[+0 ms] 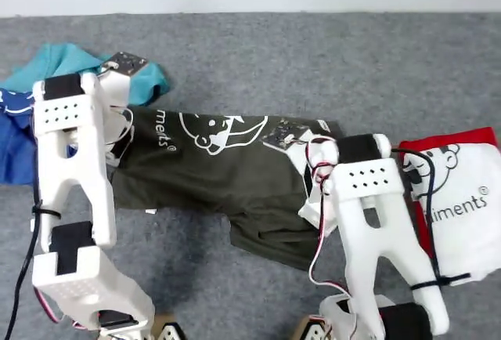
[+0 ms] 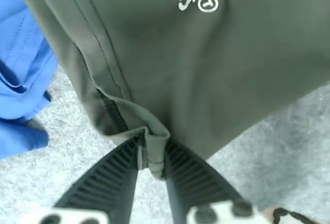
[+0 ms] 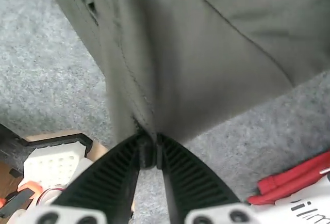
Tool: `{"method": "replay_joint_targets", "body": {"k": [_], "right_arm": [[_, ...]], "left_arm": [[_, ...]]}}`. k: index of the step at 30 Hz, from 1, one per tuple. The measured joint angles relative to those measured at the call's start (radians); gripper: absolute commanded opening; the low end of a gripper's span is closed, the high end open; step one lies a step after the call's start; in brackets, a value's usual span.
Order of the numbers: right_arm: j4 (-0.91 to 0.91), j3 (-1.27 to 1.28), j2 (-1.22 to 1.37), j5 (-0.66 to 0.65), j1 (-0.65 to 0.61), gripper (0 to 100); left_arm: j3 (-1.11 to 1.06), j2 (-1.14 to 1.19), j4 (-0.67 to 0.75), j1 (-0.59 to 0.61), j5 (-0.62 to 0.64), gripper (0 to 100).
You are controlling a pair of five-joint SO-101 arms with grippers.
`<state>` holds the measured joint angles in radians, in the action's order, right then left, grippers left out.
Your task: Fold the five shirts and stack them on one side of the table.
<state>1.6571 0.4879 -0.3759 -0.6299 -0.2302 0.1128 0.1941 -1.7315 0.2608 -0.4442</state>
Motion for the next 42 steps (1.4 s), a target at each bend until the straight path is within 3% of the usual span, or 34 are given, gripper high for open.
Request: {"method": "replay_joint_targets", "body": {"k": [19,25,32,37,42], "right_arm": [[0.0,0.005,0.0,0.002,-0.061,1.7],[0.028,0.005,0.0,0.002,-0.063,18.1],[0.043,0.006,0.0,0.0,-0.06,19.0],[0.032,-0.028,0.0,0.0,-0.038,19.0],[-0.198,-0.063,0.0,0.009,0.115,19.1]], "left_arm": [[-0.078,0.0,0.006,0.052,-0.077,2],[-0.153,0.0,0.055,0.052,-0.077,16],[-0.157,0.046,0.081,0.058,-0.077,17],[-0.038,0.118,0.127,0.078,-0.052,17],[0.16,0.157,0.157,0.072,0.089,17]]}}
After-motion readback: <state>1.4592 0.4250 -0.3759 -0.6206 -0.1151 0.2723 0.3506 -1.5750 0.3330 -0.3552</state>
